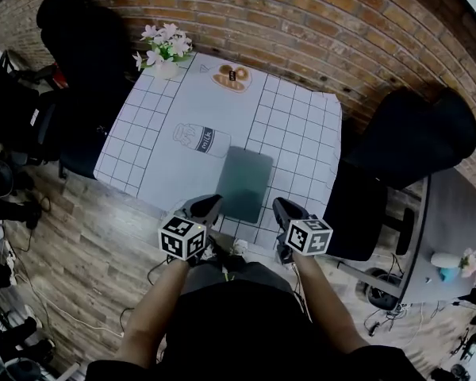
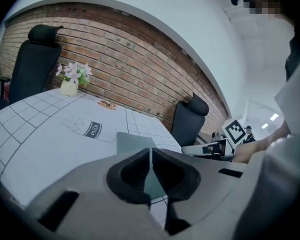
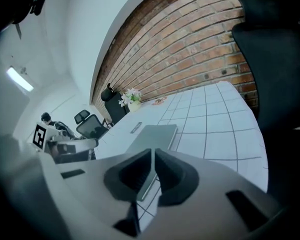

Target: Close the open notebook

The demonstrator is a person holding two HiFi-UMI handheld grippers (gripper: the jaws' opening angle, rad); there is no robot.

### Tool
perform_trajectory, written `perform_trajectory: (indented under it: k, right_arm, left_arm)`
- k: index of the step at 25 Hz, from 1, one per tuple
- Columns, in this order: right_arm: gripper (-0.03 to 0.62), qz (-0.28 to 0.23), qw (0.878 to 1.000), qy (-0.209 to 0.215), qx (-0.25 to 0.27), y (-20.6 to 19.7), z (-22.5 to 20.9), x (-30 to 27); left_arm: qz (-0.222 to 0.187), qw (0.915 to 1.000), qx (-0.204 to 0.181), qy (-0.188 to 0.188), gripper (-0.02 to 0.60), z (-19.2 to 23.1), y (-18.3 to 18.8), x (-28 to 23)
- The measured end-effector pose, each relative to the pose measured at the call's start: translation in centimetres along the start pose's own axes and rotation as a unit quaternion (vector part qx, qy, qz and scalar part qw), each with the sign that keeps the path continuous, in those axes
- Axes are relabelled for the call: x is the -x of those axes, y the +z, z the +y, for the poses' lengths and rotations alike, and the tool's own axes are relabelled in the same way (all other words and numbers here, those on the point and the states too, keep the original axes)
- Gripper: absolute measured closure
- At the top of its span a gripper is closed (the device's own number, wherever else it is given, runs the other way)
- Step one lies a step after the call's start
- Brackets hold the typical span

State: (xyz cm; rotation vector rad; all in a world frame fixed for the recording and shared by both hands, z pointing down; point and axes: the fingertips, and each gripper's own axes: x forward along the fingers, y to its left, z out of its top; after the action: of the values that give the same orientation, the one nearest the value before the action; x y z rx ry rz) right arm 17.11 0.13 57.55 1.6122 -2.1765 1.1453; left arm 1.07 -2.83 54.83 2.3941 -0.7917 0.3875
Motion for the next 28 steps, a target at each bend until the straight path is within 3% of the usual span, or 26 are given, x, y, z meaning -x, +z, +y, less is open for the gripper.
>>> perform_trajectory:
  k: [15, 21, 28]
  right_arm:
    - [0.58, -0.084, 0.996, -0.007, 0.042, 7.8, 3.4, 2.3]
    - [0.58, -0.136, 0.989, -0.001, 0.059, 12.4, 4.8, 3.4]
    - [0.58, -0.205, 0.974, 0.001, 0.095, 17.7, 6.8, 6.5]
  left_arm:
    - [-0.085, 0.9927, -0.052, 0.069, 0.557, 2.9, 8.2, 5.9]
    - [-0.161, 0.979, -0.081, 0.096, 0.557, 3.2, 13.9, 9.2]
    - [-0.242, 0.9553, -0.127, 0.113, 0.557, 1.5, 19.7, 14.5]
